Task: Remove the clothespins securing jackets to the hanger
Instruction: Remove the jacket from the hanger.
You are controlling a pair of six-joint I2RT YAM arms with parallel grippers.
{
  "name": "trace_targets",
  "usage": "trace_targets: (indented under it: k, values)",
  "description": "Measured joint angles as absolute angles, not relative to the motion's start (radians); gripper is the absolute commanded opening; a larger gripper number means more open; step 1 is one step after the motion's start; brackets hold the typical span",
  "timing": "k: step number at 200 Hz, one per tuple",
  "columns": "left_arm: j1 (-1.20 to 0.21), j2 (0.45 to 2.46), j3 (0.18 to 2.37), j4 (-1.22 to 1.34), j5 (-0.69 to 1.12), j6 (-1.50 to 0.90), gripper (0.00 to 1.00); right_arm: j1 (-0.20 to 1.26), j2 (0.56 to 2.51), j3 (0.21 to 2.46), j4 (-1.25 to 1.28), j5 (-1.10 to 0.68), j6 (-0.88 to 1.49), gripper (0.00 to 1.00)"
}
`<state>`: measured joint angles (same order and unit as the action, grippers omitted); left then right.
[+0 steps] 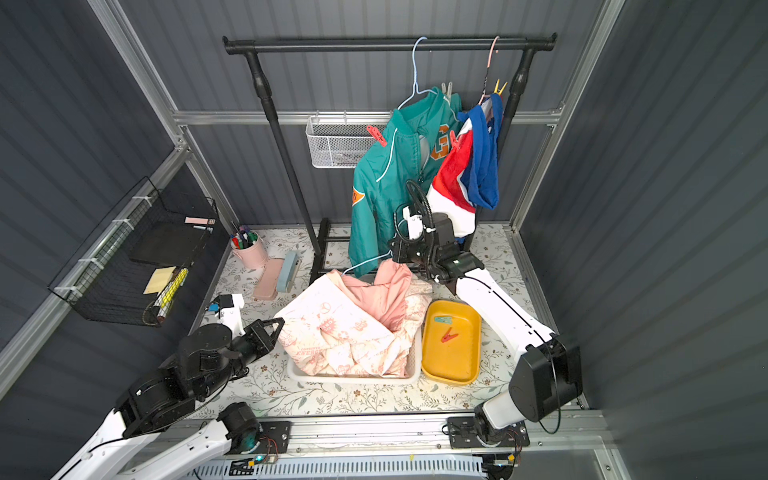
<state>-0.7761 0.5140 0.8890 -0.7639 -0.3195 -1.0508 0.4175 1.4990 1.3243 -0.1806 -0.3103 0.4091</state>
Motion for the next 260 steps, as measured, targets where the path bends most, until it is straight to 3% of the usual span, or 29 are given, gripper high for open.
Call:
trace_targets:
  k: [148,208,260]
  values:
    - [-0.784,0.493,0.891,-0.803,-0.387,-1.211,0.0,0.311,1.476,1.238,-0.192,-0.354,0.511,0.0]
    - [-0.782,0.629,0.886,-0.678,-0.398,-0.998,0.0,0.259,1.473,1.238,-0.22,-0.284,0.527,0.0]
    - [-0.768,0.736,0.873,-0.57,-0.387,-0.752,0.01,0.34,1.411,1.258,-0.225,-0.224,0.469,0.0]
